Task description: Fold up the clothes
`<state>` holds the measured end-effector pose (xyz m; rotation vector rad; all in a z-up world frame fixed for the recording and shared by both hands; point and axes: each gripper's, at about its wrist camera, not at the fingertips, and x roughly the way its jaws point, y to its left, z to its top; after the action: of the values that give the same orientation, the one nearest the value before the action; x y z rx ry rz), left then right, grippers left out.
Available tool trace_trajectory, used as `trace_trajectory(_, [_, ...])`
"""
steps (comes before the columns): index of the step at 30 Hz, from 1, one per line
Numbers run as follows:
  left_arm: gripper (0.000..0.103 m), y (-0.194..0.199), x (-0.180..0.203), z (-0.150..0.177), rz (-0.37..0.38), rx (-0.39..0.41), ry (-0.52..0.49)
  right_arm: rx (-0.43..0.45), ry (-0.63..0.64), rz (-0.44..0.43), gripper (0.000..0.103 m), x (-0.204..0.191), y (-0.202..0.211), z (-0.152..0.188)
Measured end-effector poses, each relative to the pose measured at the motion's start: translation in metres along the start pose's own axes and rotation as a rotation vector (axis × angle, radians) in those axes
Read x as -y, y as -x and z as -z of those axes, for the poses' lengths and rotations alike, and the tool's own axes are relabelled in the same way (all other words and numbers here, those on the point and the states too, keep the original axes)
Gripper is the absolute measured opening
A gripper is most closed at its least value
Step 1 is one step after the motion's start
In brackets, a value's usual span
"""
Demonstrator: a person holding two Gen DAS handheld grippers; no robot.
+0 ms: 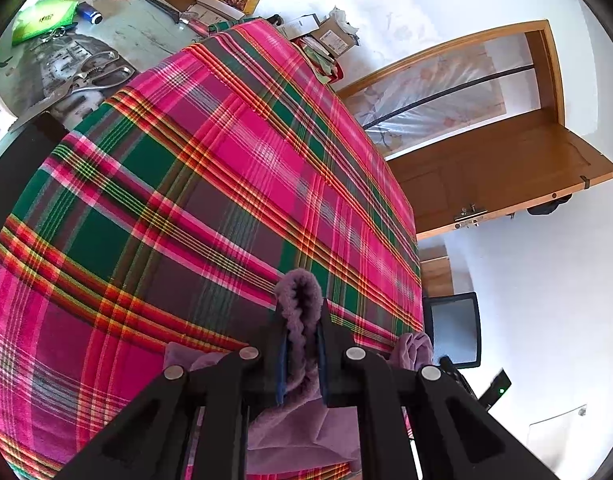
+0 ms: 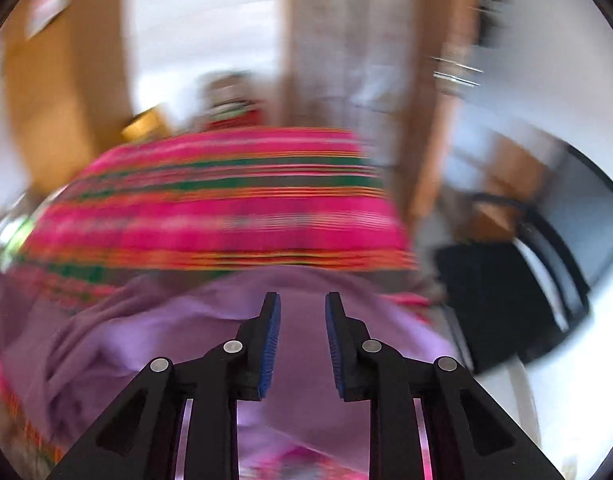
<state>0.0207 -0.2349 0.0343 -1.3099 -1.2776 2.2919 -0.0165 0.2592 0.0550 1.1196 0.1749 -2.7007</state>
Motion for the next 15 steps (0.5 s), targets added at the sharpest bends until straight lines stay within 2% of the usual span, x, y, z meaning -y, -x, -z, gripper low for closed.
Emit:
trace_trajectory(5, [0.011, 0.001, 0.001, -0.001, -0.006, -0.005, -0.008, -0.098, 0.201, -0.19, 0.025, -0.056, -0.047, -0.015])
trace_trajectory(9, [0.011, -0.001, 0.001, -0.002, -0.004, -0.011, -0.009, -0.155, 0.233, -0.273, 0.034, -0.065, -0.067, -0.025])
trace_trajectory(15, [0.011, -0.004, -0.006, -0.005, 0.002, -0.02, 0.012, -0.233, 0.248, -0.295, 0.038, -0.069, -0.083, -0.033])
